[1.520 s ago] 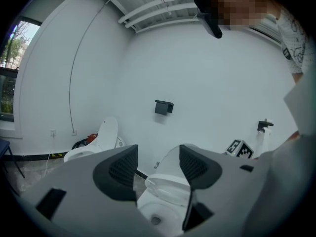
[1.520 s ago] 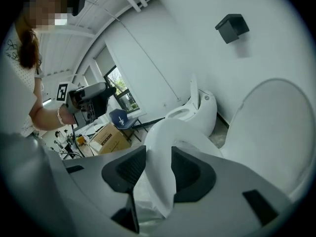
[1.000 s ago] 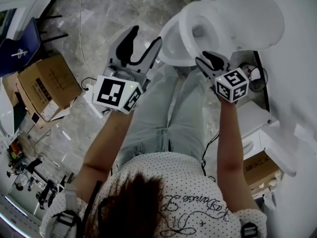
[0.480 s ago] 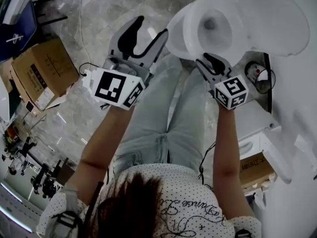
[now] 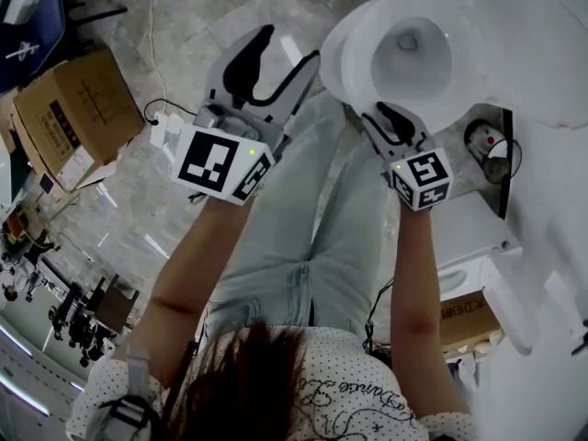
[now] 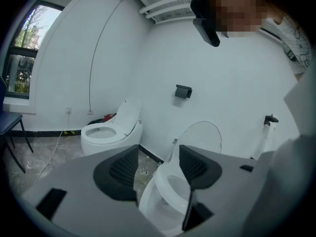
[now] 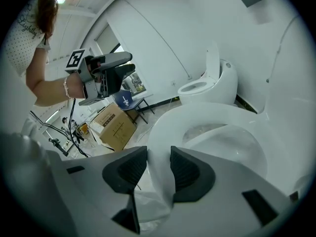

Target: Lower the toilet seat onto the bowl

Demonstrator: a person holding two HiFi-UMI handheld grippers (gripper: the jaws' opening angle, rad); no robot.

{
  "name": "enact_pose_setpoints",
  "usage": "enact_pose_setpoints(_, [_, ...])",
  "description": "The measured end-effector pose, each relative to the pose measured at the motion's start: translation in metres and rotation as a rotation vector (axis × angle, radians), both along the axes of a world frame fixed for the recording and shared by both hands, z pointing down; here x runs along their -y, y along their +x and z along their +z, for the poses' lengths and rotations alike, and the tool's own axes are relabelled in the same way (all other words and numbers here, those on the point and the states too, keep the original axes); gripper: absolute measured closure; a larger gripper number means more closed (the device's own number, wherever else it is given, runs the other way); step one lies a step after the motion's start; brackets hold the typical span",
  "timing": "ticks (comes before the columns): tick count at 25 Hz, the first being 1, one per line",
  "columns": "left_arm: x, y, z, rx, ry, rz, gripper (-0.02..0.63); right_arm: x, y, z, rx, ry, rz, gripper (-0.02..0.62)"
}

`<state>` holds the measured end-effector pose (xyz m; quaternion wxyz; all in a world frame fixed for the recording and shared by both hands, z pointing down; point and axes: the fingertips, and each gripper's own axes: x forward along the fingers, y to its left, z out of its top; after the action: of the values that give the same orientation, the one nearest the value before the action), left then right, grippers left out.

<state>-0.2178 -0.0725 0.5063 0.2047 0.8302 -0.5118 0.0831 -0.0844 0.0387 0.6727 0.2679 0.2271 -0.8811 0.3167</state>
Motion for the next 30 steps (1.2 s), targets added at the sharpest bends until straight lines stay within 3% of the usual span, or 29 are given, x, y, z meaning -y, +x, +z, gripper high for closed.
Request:
enact_pose_setpoints(12, [-0.005, -0.008, 0.044, -0.021, -0.017, -0.042, 0.362, -0.014, -0.027, 0.076, -0.034, -0.097, -0.071, 0.463])
enact_pose_setpoints(22, [-0.023, -0.024, 0.079, -0.011, -0.058, -0.063, 0.362, -0.024, -0.040, 0.135, -0.060, -0.125, -0.030, 0.532])
enact_pose_setpoints(30, [-0.028, -0.035, 0.086, -0.015, -0.059, -0.110, 0.364, -0.028, -0.048, 0.176, -0.102, -0.163, -0.057, 0.505])
